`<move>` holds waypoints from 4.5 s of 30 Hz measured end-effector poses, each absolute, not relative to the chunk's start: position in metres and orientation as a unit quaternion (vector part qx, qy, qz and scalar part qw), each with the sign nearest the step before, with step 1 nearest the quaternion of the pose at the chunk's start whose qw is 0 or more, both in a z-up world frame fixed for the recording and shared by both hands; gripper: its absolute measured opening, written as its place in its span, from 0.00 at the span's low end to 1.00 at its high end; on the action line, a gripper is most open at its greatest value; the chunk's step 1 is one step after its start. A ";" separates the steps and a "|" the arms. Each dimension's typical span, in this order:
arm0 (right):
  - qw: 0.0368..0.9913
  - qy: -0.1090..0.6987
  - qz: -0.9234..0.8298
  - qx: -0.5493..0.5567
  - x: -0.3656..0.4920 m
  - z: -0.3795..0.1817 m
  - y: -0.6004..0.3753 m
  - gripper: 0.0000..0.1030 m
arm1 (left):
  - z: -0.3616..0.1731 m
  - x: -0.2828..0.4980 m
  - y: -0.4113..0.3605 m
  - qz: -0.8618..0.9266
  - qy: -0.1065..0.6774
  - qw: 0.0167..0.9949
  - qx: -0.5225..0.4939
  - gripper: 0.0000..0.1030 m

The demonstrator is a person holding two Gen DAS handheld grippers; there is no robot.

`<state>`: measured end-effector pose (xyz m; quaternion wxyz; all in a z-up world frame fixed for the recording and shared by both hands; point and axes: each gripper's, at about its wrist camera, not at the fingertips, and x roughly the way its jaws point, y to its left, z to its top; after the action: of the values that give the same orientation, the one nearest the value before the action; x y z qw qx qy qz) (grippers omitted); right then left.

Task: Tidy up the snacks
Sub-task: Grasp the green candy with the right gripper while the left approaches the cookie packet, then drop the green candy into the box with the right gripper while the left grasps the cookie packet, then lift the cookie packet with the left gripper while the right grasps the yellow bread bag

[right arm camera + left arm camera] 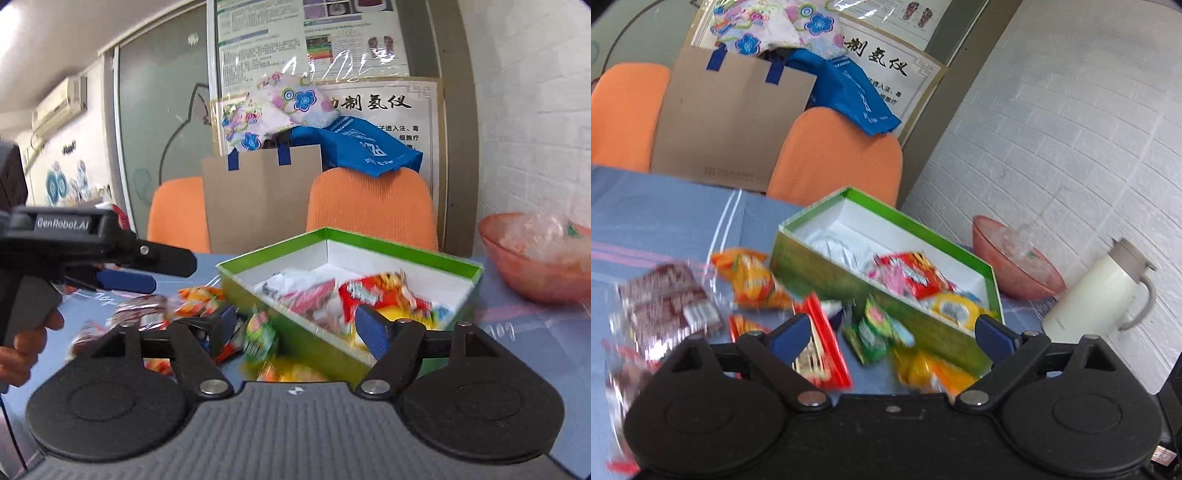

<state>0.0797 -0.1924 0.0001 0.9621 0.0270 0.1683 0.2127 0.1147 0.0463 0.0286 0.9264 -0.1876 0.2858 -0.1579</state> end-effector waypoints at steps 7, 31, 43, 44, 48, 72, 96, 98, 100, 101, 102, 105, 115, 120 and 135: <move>0.956 0.219 0.194 0.033 0.040 -0.035 -0.200 1.00 | -0.010 0.064 0.032 -0.172 0.324 0.915 -0.168 1.00; 0.940 0.277 0.199 0.011 0.049 -0.053 -0.204 0.50 | -0.039 0.057 -0.005 -0.177 0.373 0.904 -0.108 0.67; 0.940 0.287 0.182 0.004 0.083 -0.058 -0.191 0.93 | -0.040 0.056 -0.008 -0.187 0.367 0.906 -0.099 0.73; 0.939 0.289 0.187 0.008 0.083 -0.060 -0.191 0.86 | -0.041 0.056 -0.007 -0.188 0.366 0.906 -0.099 0.72; 0.939 0.283 0.195 0.021 0.075 -0.058 -0.195 0.52 | -0.043 0.057 -0.005 -0.186 0.366 0.906 -0.101 0.71; 0.983 0.128 0.130 0.000 0.125 0.017 -0.212 0.51 | 0.056 0.179 -0.018 -0.232 0.286 0.912 -0.181 0.71; 0.987 0.118 0.108 0.024 0.117 -0.003 -0.229 1.00 | 0.037 0.175 -0.009 -0.163 0.289 0.929 -0.165 1.00; 0.984 0.120 0.124 0.035 0.099 -0.003 -0.227 1.00 | 0.038 0.153 -0.001 -0.159 0.280 0.932 -0.168 1.00; 0.981 0.131 0.138 0.036 0.088 -0.006 -0.219 1.00 | 0.035 0.131 0.006 -0.162 0.275 0.932 -0.171 1.00; 0.979 0.139 0.142 0.035 0.083 -0.009 -0.215 1.00 | 0.032 0.123 0.010 -0.163 0.274 0.932 -0.171 1.00; 0.978 0.148 0.146 0.033 0.077 -0.013 -0.211 1.00 | 0.029 0.115 0.014 -0.163 0.274 0.932 -0.172 1.00; 0.973 0.176 0.147 0.036 0.065 -0.028 -0.203 1.00 | 0.017 0.101 0.016 -0.165 0.286 0.931 -0.158 1.00; 0.968 0.226 0.095 0.052 0.048 -0.045 -0.220 1.00 | -0.032 0.127 -0.026 -0.215 0.342 0.911 -0.080 0.76; 0.968 0.225 0.101 0.056 0.046 -0.045 -0.225 1.00 | -0.041 0.127 -0.025 -0.225 0.361 0.901 -0.088 0.45; 0.951 0.223 0.210 -0.031 0.058 -0.044 -0.166 1.00 | -0.034 0.048 0.056 -0.147 0.347 0.909 -0.179 0.92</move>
<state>0.0581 -0.1662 -0.0437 0.9513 -0.0309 0.2234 0.2099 0.0477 0.0561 -0.0342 0.9088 -0.1791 0.3471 -0.1465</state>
